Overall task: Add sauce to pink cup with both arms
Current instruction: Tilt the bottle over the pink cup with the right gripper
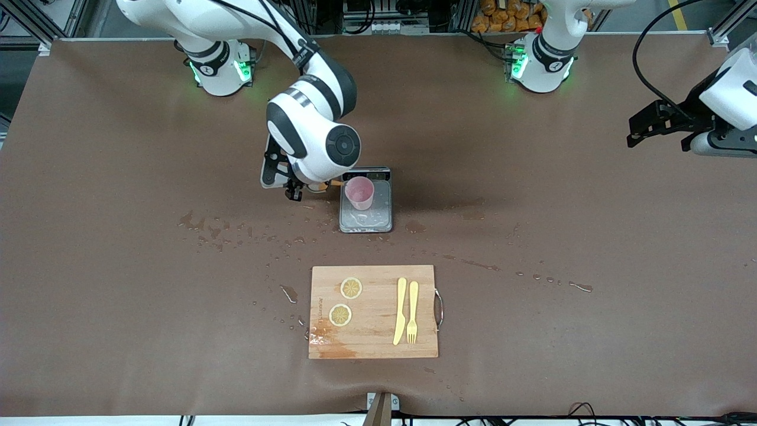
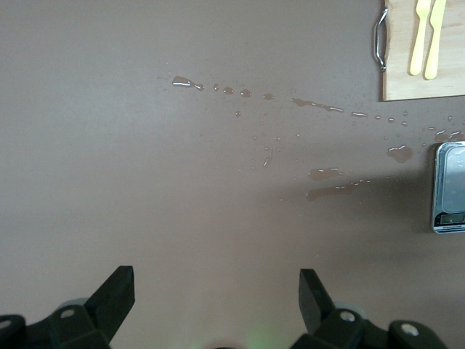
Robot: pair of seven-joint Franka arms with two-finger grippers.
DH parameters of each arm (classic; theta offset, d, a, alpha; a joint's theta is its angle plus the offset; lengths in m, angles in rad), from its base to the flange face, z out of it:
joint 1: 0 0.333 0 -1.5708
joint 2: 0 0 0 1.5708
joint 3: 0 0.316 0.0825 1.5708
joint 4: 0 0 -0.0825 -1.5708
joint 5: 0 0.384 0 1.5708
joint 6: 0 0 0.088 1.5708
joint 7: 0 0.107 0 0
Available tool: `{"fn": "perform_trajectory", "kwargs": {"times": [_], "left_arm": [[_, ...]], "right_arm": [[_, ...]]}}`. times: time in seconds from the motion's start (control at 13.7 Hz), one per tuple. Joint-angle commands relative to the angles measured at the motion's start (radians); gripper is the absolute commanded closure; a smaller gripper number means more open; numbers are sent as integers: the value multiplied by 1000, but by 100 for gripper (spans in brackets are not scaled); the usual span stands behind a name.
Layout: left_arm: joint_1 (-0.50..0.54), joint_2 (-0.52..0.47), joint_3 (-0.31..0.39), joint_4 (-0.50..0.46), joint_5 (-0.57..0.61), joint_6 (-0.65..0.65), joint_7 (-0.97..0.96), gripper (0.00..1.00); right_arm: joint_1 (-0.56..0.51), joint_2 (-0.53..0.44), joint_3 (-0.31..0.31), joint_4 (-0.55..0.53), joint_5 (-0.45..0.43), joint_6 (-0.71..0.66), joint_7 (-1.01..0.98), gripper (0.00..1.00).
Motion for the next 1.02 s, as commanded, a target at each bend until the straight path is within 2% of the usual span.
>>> {"fn": "perform_trajectory", "kwargs": {"times": [0.0, 0.22, 0.36, 0.44, 0.58, 0.8, 0.95], "left_arm": [[4, -1, 0, 0, 7, -13, 3, 0], [4, 2, -2, -1, 12, -14, 5, 0], [-2, -2, -2, 2, 16, -14, 5, 0], [-5, -7, -3, 3, 16, -14, 5, 0], [-5, -7, -3, 5, 18, -14, 5, 0], [-5, -11, -2, 5, 18, -13, 5, 0], [-4, -16, -3, 3, 24, -16, 5, 0]], "right_arm": [[36, 67, -15, 94, -42, -78, 23, 56], [36, 67, -15, 102, -41, -82, 22, 64], [17, 51, -10, 104, -25, -75, 5, 64], [-14, 28, -7, 104, -15, -72, -6, 59], [-69, -28, -7, 90, 60, -43, -82, 58], [-135, -132, -5, -32, 88, 36, -164, 58], [-193, -225, -5, -138, 143, 116, -248, 58]]}}
